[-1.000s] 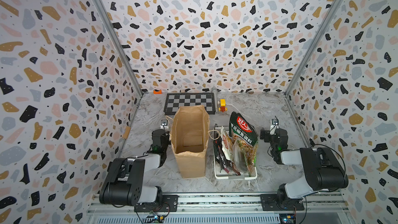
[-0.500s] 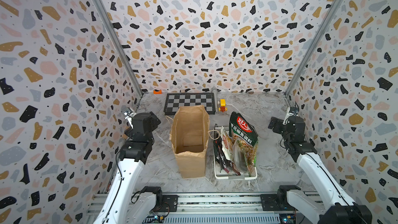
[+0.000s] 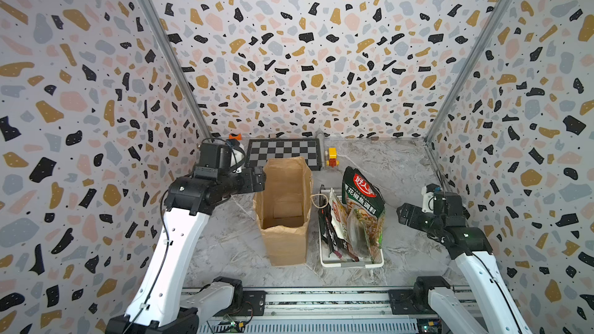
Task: Place the condiment packets inside the bag
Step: Move the storage box to the center of the board, then adjust the paper bag at the center of the board.
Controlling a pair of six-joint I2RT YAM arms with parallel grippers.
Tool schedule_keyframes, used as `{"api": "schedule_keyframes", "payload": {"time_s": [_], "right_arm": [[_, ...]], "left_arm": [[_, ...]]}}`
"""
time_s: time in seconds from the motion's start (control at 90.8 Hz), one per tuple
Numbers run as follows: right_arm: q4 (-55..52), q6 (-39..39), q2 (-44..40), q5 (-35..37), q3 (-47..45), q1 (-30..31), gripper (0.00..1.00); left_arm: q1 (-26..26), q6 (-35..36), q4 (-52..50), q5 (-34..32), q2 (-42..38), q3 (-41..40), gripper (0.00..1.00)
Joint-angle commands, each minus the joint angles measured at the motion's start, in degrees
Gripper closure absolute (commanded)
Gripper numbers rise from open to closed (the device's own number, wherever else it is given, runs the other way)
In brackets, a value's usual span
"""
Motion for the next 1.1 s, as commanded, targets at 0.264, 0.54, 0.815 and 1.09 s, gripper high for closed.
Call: {"api": "schedule_keyframes", "payload": {"time_s": [0.264,0.54,0.815,1.09], "right_arm": [[-5.75,0.67,0.72,-2.31,0.27,0.23,0.27],[-3.64,-1.05,6.62,-8.45,-0.34,1.48,0.48],[1.12,-0.34,13.65,-6.96,-1.75,11.02,0.51],[7.41,0.05,20.97,-7.67,-3.2,15.14,0.54]], "left_arm": [[-3.55,1.83,-0.39,-4.15,2.35,-2.66,0.31],[-3.55,1.38,1.19,-1.34,1.51,-4.98,0.69],[-3.55,0.81,2.82,-0.99,-0.9,-6.88,1.0],[-3.55,-0.2,4.71,0.55,-2.72,-7.23,1.0]]}}
